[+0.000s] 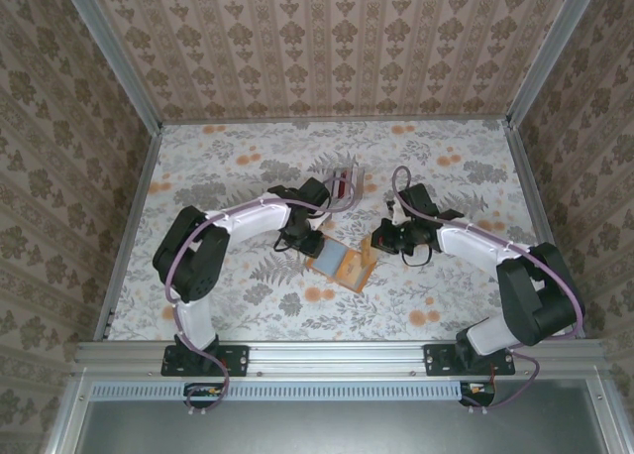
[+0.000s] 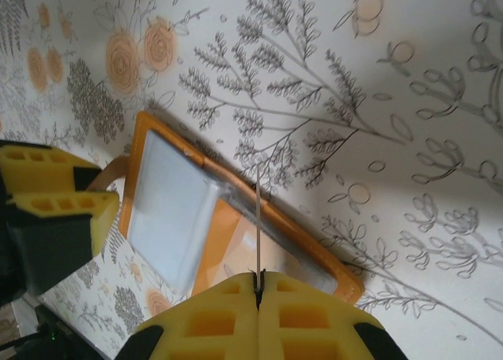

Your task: Put the credit cards into the card holder

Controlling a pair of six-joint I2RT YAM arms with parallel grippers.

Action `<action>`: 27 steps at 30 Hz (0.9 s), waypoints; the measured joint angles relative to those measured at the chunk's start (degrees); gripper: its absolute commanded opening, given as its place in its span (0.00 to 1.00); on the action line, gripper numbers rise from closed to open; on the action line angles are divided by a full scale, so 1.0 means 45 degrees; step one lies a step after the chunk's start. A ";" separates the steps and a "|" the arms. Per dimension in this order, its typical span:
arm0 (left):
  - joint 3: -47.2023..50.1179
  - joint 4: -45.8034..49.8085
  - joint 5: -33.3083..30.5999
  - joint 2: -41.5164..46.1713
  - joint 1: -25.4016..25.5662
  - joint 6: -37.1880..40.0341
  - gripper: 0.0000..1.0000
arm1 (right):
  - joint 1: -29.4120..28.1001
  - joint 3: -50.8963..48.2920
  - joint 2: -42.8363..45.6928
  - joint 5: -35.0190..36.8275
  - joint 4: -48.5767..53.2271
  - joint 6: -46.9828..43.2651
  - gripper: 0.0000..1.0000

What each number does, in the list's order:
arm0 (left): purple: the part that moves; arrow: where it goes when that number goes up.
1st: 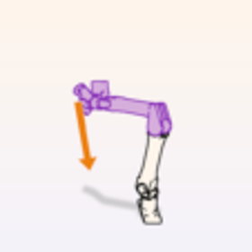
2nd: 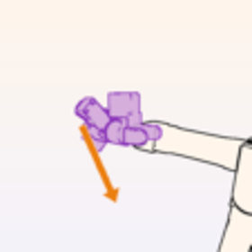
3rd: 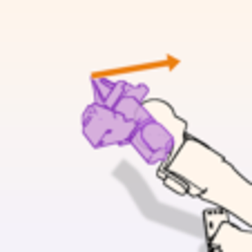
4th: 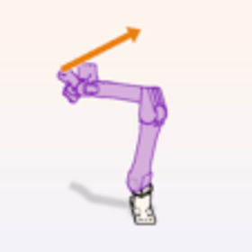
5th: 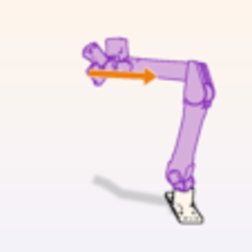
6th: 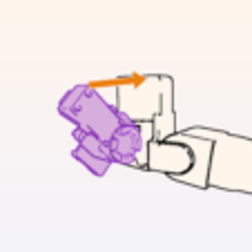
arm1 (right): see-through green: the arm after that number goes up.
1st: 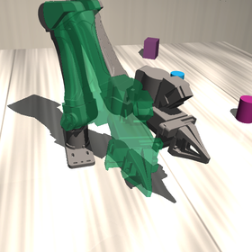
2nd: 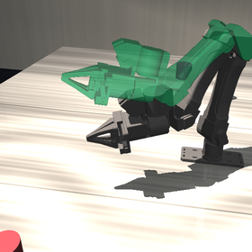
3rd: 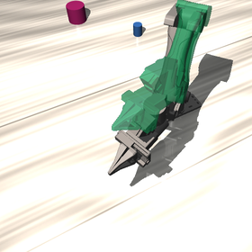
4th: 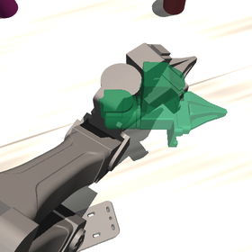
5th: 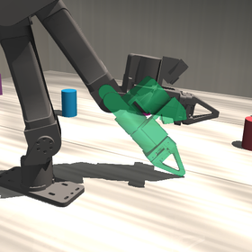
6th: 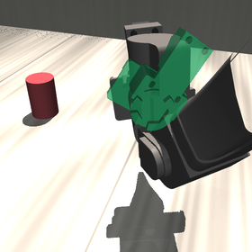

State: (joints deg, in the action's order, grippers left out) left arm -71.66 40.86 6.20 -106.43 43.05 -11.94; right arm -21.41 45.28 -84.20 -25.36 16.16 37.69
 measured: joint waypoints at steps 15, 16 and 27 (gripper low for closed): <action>0.1797 -0.1404 0.1593 0.0568 -0.0695 -0.0690 0.00 | -0.1540 -0.0607 -0.0073 -0.0296 -0.1370 0.1214 0.02; 0.2093 -0.1559 0.1729 0.0729 -0.0782 -0.0860 0.00 | -0.1549 -0.0753 -0.0121 -0.0296 -0.1409 0.1316 0.02; 0.3094 -0.2715 0.2380 0.1277 -0.1030 -0.2317 0.00 | -0.1549 -0.1268 -0.0622 -0.0855 -0.2730 0.1734 0.02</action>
State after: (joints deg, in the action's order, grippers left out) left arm -57.74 28.64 16.91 -100.68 38.41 -22.37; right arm -28.38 39.57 -87.00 -29.21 3.88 45.50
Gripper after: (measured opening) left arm 0.057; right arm 0.049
